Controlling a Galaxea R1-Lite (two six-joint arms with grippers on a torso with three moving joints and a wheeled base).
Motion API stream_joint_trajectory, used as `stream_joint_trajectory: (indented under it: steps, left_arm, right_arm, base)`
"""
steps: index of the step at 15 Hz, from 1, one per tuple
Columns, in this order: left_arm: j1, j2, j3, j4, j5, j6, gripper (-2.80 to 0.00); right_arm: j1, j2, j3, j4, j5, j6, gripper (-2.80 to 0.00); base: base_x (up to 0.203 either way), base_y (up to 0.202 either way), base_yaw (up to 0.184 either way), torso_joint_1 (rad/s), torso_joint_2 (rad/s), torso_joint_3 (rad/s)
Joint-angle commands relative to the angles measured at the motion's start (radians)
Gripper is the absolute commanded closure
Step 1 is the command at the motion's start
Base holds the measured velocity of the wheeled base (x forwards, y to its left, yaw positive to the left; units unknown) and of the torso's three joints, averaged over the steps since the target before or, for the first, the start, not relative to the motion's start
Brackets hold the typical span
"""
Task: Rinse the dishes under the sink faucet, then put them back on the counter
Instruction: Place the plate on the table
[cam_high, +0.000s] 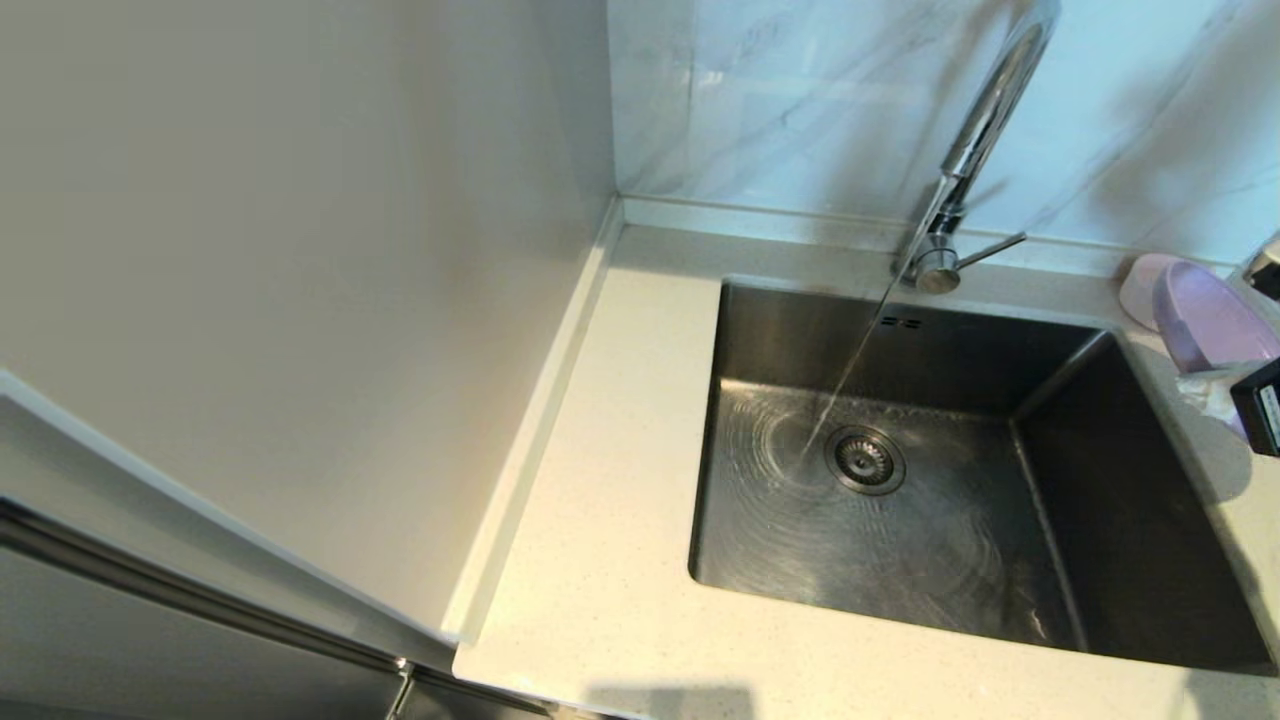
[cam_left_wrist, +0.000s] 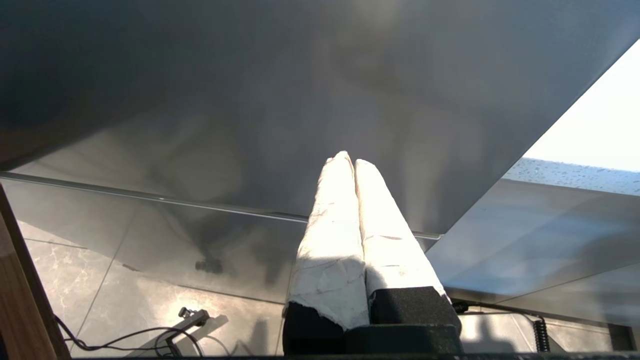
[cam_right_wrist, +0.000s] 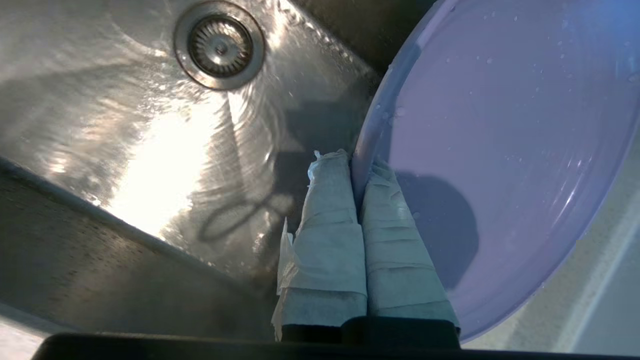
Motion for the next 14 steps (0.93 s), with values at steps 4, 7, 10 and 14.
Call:
stream_joint_trajectory:
  steps: [4, 7, 10, 14]
  left_arm:
    - [0.000, 0.000, 0.000, 0.000, -0.001, 0.000, 0.00]
    - [0.000, 0.000, 0.000, 0.000, -0.001, 0.000, 0.00]
    - [0.000, 0.000, 0.000, 0.000, 0.001, 0.000, 0.00]
    - [0.000, 0.000, 0.000, 0.000, 0.001, 0.000, 0.00]
  right_arm:
    - [-0.073, 0.069, 0.050, -0.001, -0.001, -0.052, 0.00]
    - [-0.118, 0.137, 0.045, -0.004, -0.002, -0.089, 0.00]
    - [-0.150, 0.198, 0.034, -0.051, -0.002, -0.107, 0.00]
    - [-0.170, 0.245, 0.019, -0.100, -0.003, -0.114, 0.00]
  base:
    - [0.000, 0.000, 0.000, 0.000, 0.00, 0.000]
    - [0.000, 0.000, 0.000, 0.000, 0.00, 0.000]
    - [0.000, 0.000, 0.000, 0.000, 0.00, 0.000]
    - [0.000, 0.000, 0.000, 0.000, 0.00, 0.000]
